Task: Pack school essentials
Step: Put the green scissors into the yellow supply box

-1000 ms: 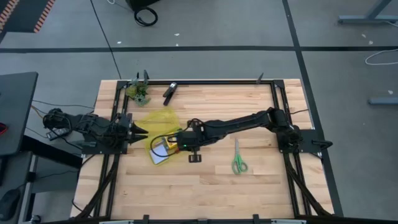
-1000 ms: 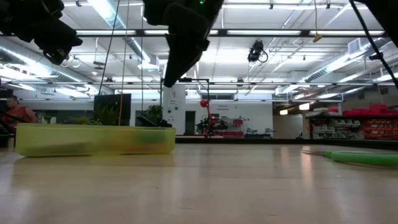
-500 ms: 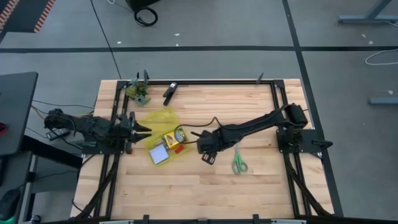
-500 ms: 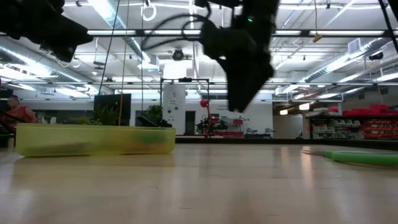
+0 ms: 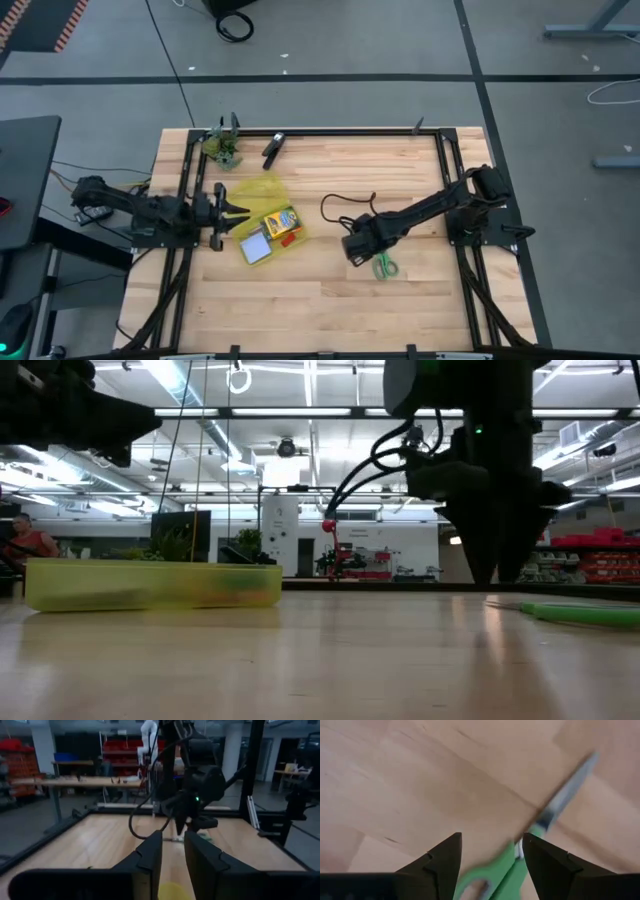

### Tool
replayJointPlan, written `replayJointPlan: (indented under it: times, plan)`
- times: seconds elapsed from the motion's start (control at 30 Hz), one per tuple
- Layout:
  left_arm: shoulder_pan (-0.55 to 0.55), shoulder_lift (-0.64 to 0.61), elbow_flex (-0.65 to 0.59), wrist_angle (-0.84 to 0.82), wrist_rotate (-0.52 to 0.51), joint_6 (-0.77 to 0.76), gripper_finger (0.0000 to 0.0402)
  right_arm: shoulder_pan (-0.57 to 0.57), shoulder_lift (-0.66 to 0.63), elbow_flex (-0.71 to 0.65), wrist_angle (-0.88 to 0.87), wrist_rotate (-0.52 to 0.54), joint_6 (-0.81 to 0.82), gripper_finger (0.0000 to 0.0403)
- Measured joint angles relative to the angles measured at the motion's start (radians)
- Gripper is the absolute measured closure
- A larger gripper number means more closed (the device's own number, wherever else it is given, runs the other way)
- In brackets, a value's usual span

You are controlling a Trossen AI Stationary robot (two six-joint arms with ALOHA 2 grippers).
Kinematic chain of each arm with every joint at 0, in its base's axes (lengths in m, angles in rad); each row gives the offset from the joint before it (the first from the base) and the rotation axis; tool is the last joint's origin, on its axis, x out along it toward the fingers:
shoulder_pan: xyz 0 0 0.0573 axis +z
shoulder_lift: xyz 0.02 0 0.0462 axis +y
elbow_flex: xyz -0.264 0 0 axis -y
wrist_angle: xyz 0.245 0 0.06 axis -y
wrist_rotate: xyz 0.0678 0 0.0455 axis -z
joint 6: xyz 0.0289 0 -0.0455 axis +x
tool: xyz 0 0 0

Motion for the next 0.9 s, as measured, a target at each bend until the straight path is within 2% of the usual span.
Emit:
replayJointPlan:
  times: [0.13,0.23,0.3,0.67,0.9]
  plan:
    - [-0.001,0.001,-0.023,0.058,0.016,0.043,0.0323,0.026,0.000,0.014,-0.075,-0.032,0.115,0.0186]
    - [-0.001,0.000,-0.023,0.061,0.105,0.057,0.0327,0.039,0.000,0.028,-0.088,-0.051,0.176,0.0186]
    - [-0.002,0.000,-0.023,0.056,0.128,0.068,0.0330,0.047,0.000,0.027,-0.097,-0.061,0.198,0.0186]
    - [-0.001,0.000,-0.024,0.016,0.124,0.114,0.0330,0.026,0.000,-0.029,-0.096,-0.071,0.167,0.0186]
    - [-0.004,0.000,-0.024,-0.037,0.152,0.077,0.0329,-0.005,0.000,-0.113,0.104,-0.153,0.165,0.0186]
